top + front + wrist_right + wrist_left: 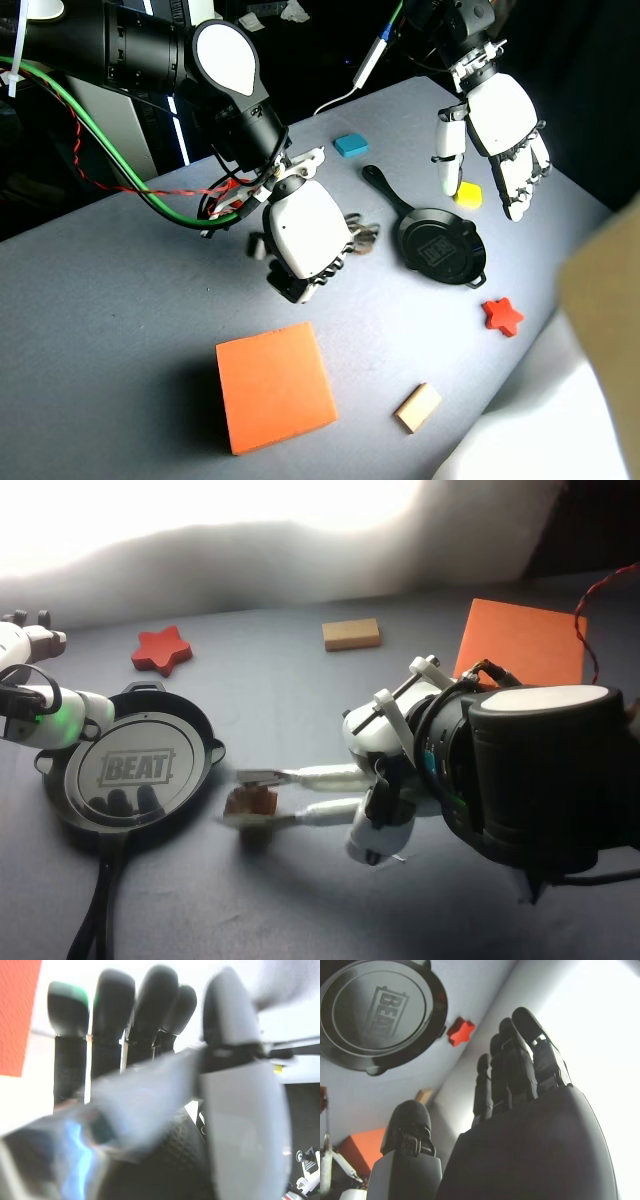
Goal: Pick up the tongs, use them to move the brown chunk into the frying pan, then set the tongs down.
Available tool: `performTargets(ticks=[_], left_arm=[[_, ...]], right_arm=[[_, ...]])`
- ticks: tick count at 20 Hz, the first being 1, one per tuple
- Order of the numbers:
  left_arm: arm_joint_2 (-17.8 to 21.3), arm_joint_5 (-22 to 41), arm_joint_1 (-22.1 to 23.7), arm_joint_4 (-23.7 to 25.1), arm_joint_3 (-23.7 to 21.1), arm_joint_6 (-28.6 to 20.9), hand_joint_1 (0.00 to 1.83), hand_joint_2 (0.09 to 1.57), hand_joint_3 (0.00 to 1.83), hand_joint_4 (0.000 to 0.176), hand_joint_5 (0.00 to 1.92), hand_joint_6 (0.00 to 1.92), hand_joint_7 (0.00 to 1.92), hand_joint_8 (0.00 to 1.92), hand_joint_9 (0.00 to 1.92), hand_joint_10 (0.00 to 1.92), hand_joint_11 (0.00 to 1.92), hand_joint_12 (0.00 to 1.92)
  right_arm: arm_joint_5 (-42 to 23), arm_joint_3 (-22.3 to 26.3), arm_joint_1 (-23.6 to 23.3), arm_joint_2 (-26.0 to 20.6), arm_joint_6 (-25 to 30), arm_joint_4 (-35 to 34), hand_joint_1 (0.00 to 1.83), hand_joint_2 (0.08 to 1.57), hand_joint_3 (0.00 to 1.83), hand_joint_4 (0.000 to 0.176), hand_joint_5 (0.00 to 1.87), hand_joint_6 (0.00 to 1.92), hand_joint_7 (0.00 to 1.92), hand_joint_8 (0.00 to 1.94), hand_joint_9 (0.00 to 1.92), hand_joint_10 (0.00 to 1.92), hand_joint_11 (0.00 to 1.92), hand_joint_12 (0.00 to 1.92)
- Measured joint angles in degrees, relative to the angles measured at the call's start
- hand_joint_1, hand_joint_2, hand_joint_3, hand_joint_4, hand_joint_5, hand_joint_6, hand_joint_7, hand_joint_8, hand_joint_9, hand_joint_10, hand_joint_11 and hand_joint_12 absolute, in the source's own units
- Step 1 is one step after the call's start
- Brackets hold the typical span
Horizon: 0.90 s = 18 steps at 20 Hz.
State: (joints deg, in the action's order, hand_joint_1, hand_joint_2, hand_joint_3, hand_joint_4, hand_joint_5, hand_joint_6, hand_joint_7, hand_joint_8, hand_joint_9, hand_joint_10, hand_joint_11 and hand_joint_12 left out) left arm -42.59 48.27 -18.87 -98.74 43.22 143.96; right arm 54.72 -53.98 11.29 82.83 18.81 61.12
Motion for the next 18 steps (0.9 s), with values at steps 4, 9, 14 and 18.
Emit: performTargets(ticks=[4, 9, 14, 18], left_arm=[[0.0, 0.04, 0.0, 0.15, -0.28, 0.0, 0.11, 1.3, 0.0, 0.056, 0.12, 0.0, 0.22, 0.0, 0.3, 0.0, 0.0, 1.06], [0.0, -0.11, 0.02, 0.15, -0.24, 0.0, 0.11, 1.3, 0.0, 0.056, 0.14, 0.01, 0.24, 0.0, 0.31, 0.01, 0.0, 1.07], [-0.02, -0.28, 0.0, 0.15, 0.22, 0.0, 0.08, 1.31, 0.0, 0.06, 0.13, 0.0, 0.24, 0.0, 0.31, 0.0, 0.0, 1.06], [-0.02, -0.2, -0.35, 0.44, 0.59, -0.02, 0.09, 1.3, 0.0, 0.057, 0.14, 0.0, 0.25, 0.0, 0.32, 0.01, 0.0, 1.07]], right_arm=[[-0.02, 0.0, -0.02, 0.0, 0.0, 0.15, 0.73, 1.39, 0.01, 0.175, 1.33, 1.86, 1.59, 1.93, 1.66, 1.92, 1.63, 1.92], [0.13, 0.0, -0.72, -0.13, -0.13, 0.11, 0.95, 1.34, 0.0, 0.176, 1.34, 1.92, 1.61, 1.94, 1.68, 1.92, 1.74, 1.92], [0.55, 0.0, -1.42, -0.24, -0.48, -0.04, 0.94, 1.35, 0.0, 0.176, 1.35, 1.92, 1.58, 1.94, 1.66, 1.92, 1.7, 1.92], [-0.7, -0.61, -4.22, -0.22, -0.42, 0.11, 0.95, 1.36, 0.0, 0.176, 1.33, 1.92, 1.57, 1.94, 1.65, 1.92, 1.69, 1.92]])
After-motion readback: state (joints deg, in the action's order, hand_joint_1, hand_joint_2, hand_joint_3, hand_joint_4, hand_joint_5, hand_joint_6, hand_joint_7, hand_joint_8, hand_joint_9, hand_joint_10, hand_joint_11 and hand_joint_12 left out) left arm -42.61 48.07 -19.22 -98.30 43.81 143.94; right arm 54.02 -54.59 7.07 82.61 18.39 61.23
